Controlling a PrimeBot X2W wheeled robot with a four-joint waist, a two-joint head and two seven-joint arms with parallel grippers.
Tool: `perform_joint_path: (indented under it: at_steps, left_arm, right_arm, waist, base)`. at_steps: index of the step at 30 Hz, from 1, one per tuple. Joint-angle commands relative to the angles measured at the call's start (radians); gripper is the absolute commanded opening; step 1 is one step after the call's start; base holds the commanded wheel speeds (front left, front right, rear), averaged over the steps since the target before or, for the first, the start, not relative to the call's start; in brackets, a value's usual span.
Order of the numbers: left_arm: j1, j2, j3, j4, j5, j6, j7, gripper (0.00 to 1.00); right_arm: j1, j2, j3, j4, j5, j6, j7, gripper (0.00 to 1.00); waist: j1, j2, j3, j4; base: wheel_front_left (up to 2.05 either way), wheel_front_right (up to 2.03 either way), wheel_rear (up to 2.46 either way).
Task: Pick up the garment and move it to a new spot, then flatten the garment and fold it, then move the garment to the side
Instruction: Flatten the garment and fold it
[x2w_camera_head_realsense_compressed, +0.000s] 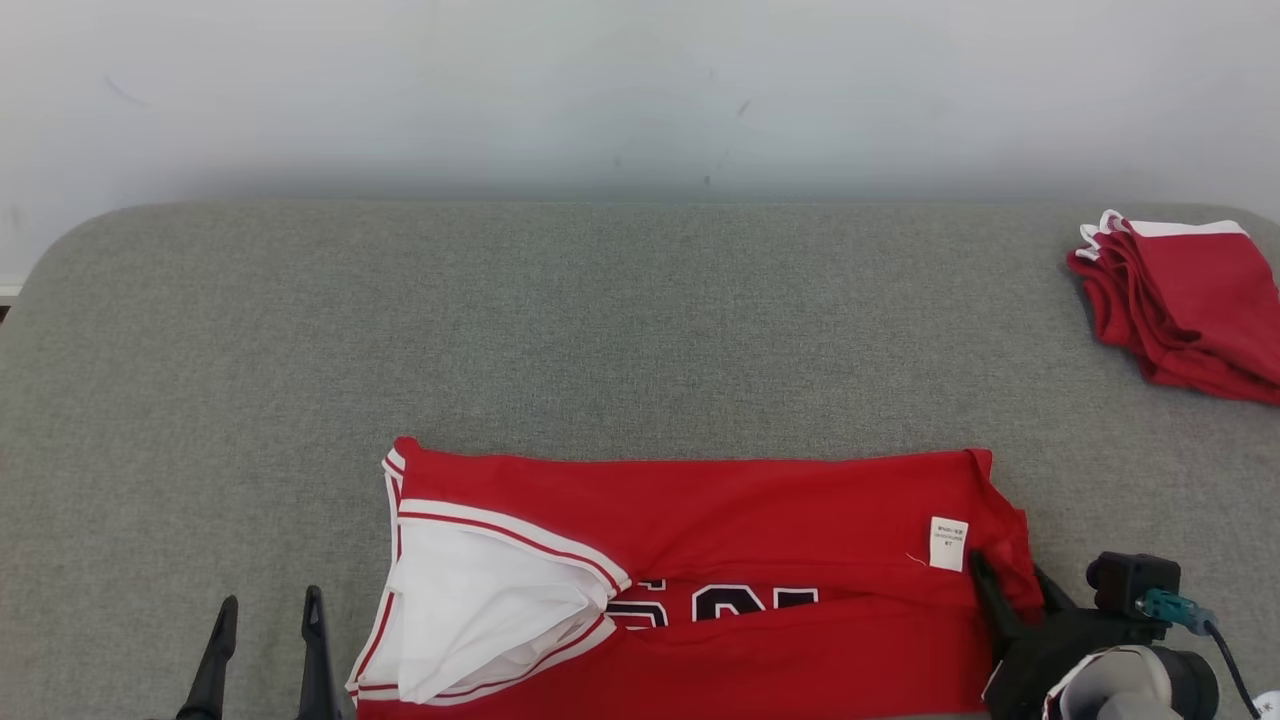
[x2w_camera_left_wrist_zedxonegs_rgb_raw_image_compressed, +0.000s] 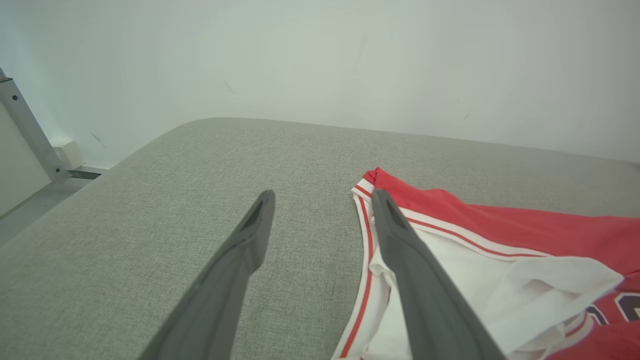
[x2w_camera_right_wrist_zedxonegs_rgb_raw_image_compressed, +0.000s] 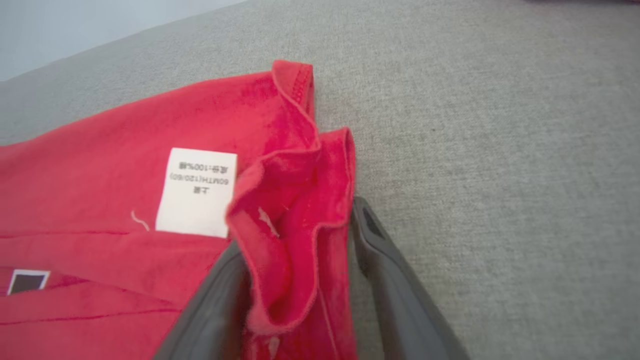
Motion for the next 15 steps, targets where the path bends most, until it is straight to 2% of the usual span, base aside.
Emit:
perform_joint_path:
  at_steps: [1,6,15]
  left_arm:
    - [0.007,-0.002,-0.002,0.002,-0.001,0.007,-0.002,1.00]
    - [0.010,-0.002,-0.003,0.008,0.002,0.012,-0.002,1.00]
    - [0.018,-0.002,-0.014,0.015,0.001,0.014,-0.002,1.00]
  right_arm:
    - [0.001,0.013,0.021,0.004,0.013,0.003,0.008,0.00]
    - [-0.015,-0.012,0.034,-0.007,0.040,0.003,0.006,0.00]
    - [-0.023,-0.135,-0.009,0.000,0.075,0.002,-0.022,0.00]
  waist:
    - [0.0000,0.0000,-0.001,-0.001]
    - [0.0000,0.0000,-0.007,-0.008]
    - [0.0000,0.0000,-0.022,-0.019]
  base:
    - [0.00,0.00,0.00]
    - [0.00,0.00,0.00]
    - [0.00,0.00,0.00]
